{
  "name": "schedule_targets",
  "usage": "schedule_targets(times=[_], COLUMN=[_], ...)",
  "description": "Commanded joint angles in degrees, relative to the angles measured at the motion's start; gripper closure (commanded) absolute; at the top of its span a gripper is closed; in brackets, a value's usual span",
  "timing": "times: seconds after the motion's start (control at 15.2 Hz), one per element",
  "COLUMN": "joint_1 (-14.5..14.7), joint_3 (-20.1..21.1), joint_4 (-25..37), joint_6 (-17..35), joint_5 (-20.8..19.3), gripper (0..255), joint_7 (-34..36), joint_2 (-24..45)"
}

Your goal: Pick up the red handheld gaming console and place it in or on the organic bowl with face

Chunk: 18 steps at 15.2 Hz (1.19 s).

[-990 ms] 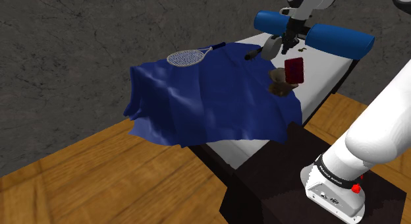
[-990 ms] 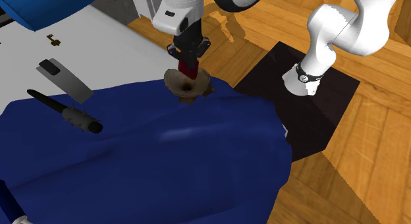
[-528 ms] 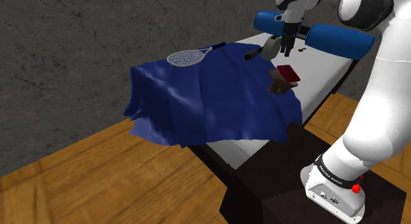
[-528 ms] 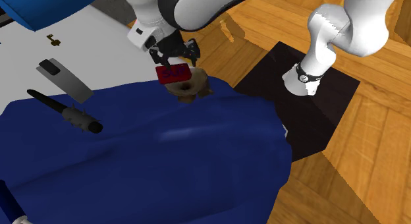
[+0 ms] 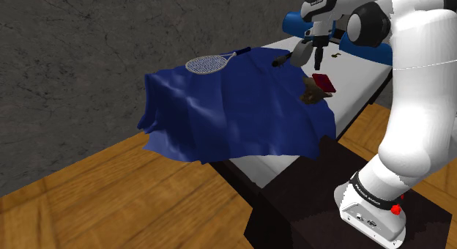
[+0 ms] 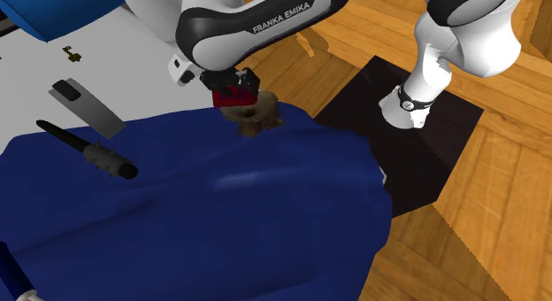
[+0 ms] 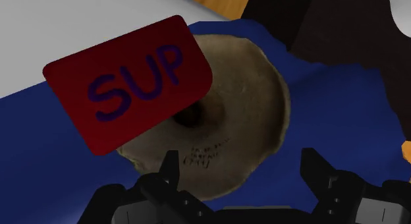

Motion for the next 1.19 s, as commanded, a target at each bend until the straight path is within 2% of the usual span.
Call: schedule_targets(times=[0.0, 0.07, 0.59, 0.66, 1.12], joint_1=[0.30, 0.61, 0.61, 0.61, 0.61], joint_3=[-0.05, -0.07, -0.07, -0.07, -0.07], joint_4=[-1.94, -3.64, -3.63, -3.63, -3.63], joint_6=[1.59, 2.94, 2.93, 2.93, 2.93], joint_5=[-0.05, -0.11, -0.11, -0.11, -0.11], gripper=[0, 0, 0, 255, 255], joint_7=[-0.01, -0.03, -0.04, -0.04, -0.04], joint_2=[-0.28, -0.60, -0.59, -0.59, -0.59])
